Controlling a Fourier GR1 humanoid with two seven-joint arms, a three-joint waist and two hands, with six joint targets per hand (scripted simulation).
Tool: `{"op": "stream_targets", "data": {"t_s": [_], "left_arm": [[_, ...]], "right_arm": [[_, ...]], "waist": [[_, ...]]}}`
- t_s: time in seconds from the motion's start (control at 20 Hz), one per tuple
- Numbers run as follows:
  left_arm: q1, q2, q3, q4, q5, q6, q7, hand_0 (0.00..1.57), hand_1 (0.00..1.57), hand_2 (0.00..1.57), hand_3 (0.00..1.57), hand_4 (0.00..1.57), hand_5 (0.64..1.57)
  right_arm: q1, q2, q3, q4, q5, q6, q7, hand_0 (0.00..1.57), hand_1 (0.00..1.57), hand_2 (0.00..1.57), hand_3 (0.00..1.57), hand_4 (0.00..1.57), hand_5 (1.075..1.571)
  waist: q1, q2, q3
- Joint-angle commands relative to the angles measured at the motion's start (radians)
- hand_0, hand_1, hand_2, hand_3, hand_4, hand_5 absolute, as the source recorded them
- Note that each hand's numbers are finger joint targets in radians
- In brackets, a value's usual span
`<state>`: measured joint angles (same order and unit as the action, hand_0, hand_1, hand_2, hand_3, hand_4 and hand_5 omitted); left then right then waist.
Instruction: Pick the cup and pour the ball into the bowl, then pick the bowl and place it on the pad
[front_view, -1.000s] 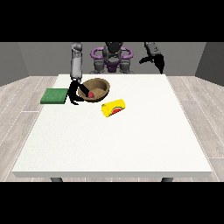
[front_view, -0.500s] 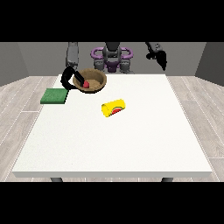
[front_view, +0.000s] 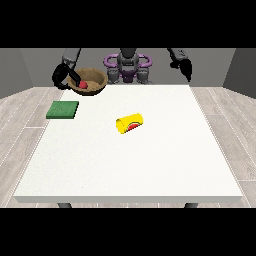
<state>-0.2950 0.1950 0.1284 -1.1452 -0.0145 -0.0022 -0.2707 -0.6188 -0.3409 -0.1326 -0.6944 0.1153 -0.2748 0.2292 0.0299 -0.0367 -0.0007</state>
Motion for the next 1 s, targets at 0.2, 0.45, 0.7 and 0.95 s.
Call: {"op": "stream_targets", "data": {"t_s": [0.2,0.45,0.7,0.95], "left_arm": [[-0.013,0.055,0.053,-0.014,0.053,-0.063,-0.009,0.00,0.00,0.00,0.00,1.22,1.481],[-0.077,0.247,0.231,-0.011,0.209,-0.202,-0.014,0.00,0.00,0.00,0.00,1.32,1.562],[-0.072,0.418,0.360,0.101,0.301,-0.347,-0.066,0.00,0.00,0.00,0.00,1.28,1.571],[-0.069,0.491,0.419,0.197,0.326,-0.416,-0.152,0.00,0.00,0.00,0.00,1.21,1.563]], "right_arm": [[0.043,-0.138,-0.050,-0.043,-0.022,0.124,-0.029,1.57,1.57,1.57,0.47,0.83,1.570],[0.105,-0.208,-0.152,0.002,-0.085,0.142,-0.210,1.57,1.57,1.57,0.00,0.88,1.571],[0.090,-0.238,-0.179,-0.005,-0.091,0.123,-0.233,1.57,1.57,1.57,0.00,0.80,1.568],[0.083,-0.254,-0.221,0.014,-0.126,0.150,-0.306,1.57,1.57,1.57,0.00,0.76,1.567]], "waist": [[0.015,0.056,0.0008],[0.049,0.163,0.0015],[0.069,0.220,0.0004],[0.056,0.279,0.0007]]}}
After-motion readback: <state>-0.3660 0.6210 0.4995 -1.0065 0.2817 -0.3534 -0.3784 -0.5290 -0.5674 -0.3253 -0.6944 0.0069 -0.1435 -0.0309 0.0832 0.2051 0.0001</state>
